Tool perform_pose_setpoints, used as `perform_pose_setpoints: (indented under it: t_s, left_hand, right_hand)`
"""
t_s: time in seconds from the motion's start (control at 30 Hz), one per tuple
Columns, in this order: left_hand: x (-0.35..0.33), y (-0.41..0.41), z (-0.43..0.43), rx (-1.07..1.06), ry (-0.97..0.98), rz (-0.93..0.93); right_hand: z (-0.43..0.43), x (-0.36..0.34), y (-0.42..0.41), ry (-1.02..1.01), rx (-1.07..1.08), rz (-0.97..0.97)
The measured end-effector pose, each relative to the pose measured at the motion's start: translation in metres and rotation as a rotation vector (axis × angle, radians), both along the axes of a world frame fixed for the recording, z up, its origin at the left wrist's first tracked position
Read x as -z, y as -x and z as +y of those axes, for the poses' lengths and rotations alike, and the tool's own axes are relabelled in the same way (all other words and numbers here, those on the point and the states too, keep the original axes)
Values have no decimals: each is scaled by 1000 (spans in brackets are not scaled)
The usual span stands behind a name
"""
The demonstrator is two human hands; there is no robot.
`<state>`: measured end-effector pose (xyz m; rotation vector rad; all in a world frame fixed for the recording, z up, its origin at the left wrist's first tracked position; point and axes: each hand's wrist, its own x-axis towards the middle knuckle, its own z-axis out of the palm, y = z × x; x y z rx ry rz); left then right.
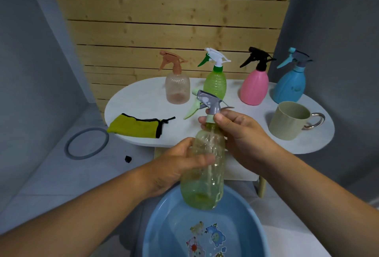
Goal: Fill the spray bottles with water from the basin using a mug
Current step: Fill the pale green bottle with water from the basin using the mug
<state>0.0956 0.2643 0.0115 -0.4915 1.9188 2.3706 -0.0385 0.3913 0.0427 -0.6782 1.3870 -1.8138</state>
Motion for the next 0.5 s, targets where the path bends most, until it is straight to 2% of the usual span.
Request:
perform_pose_setpoints:
  t_s: [0.1,0.2,0.33,0.5]
  left_hand:
    - [1,1,4,-28,166,-4]
    - [0,0,-1,-72,243,-3]
    - [1,-1,-4,-43,252,-12]
    - [5,-3,-11,0,207,-75]
  right_hand:
    - [0,0,0,7,-28,-38]
    - [-1,-2,-3,-11,28,23]
    - [-3,-5,-7,-37,98,116]
    - [-4,0,2,-51,106,66]
